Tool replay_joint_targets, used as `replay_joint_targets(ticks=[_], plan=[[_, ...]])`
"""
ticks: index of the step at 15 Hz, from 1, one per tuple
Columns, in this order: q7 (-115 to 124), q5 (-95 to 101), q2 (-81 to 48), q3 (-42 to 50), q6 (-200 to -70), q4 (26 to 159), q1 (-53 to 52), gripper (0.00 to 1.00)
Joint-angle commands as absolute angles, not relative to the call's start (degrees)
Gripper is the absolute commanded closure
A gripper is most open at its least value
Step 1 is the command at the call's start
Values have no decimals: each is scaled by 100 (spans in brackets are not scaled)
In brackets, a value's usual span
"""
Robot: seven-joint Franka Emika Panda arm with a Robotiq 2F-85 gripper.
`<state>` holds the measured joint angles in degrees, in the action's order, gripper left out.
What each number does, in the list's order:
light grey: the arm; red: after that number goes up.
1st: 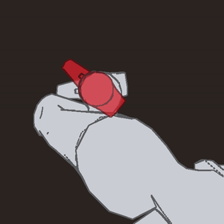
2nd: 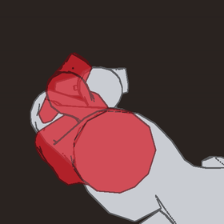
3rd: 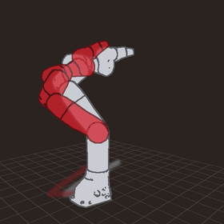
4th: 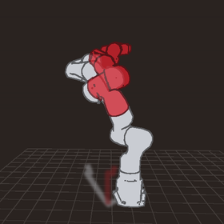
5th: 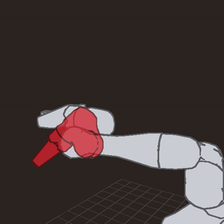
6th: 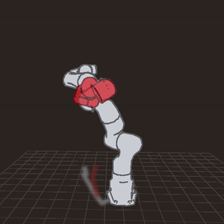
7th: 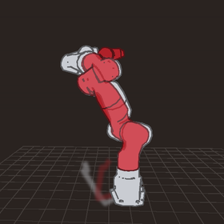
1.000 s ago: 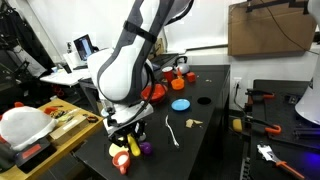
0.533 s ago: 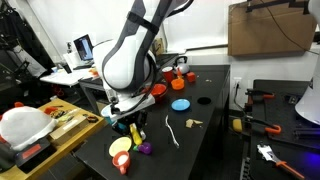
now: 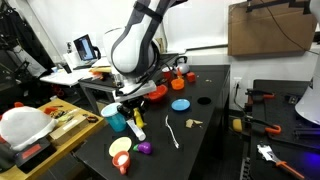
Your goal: Move the banana to the right
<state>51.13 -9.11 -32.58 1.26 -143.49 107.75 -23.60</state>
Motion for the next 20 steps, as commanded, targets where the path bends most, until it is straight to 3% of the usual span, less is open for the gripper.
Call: replay_joint_targets(ticks=[1, 20], plan=[[5690, -634, -2930, 253, -14544, 11119, -2325, 93], [7812, 521, -2769, 1419, -14519, 11658, -1834, 93]])
